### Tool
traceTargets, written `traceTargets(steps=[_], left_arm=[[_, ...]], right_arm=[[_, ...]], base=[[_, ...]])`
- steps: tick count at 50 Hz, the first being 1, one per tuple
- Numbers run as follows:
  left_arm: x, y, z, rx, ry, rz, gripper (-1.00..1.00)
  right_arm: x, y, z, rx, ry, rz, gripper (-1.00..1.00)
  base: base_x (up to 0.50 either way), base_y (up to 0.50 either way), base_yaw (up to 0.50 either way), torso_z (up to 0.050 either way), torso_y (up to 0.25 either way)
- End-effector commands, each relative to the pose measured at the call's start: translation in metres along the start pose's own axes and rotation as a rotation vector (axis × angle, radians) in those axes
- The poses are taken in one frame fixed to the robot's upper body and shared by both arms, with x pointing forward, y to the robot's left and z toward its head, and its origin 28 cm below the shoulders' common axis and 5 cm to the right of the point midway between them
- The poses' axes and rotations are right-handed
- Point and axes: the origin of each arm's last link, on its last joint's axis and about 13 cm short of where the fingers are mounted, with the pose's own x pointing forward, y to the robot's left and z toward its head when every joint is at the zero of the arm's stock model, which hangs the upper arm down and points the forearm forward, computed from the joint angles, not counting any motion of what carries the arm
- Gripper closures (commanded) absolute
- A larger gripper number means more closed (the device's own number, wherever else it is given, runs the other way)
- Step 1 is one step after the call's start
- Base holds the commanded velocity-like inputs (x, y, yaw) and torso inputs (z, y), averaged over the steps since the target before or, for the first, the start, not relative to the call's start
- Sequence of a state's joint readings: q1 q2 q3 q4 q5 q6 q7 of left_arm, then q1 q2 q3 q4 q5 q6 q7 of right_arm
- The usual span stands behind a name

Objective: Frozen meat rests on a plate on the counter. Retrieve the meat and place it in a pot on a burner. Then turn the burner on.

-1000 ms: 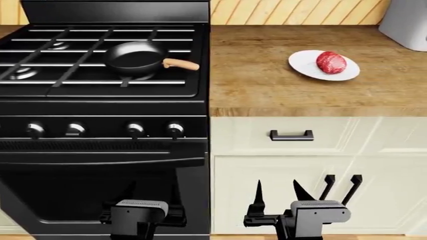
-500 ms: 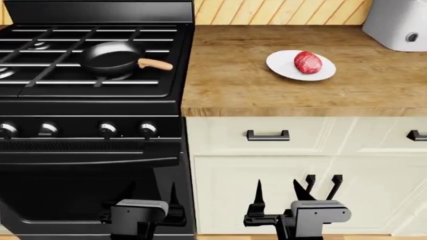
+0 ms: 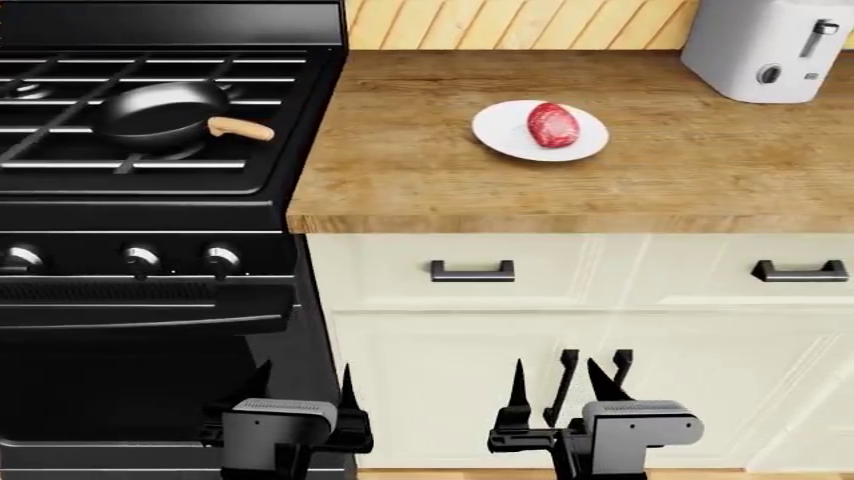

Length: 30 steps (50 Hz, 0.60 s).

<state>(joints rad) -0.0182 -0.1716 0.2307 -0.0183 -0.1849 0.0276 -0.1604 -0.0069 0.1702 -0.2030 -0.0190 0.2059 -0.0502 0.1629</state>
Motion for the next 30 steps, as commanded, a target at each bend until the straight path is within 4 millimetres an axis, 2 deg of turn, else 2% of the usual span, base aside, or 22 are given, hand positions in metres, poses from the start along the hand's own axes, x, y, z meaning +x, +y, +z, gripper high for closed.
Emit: traceTargets(steps=[1,30], left_arm=[[-0.0005,0.0003,0.0001,0.001,-0.002,0.001,-1.0],[-0.0008,0.0,0.0011,-0.008,0.009,0.006,-1.0]], right_arm=[[-0.0004,-0.0001,0.0002,-0.001,-0.002,-0.001,-1.0],[-0.0009,0.0007,0.0019,0.0,-0.015,0.002,-1.0]], base=[[0.0,-0.3,0.0,0.0,0.0],[0.0,-0.29,0.0,0.0,0.0]])
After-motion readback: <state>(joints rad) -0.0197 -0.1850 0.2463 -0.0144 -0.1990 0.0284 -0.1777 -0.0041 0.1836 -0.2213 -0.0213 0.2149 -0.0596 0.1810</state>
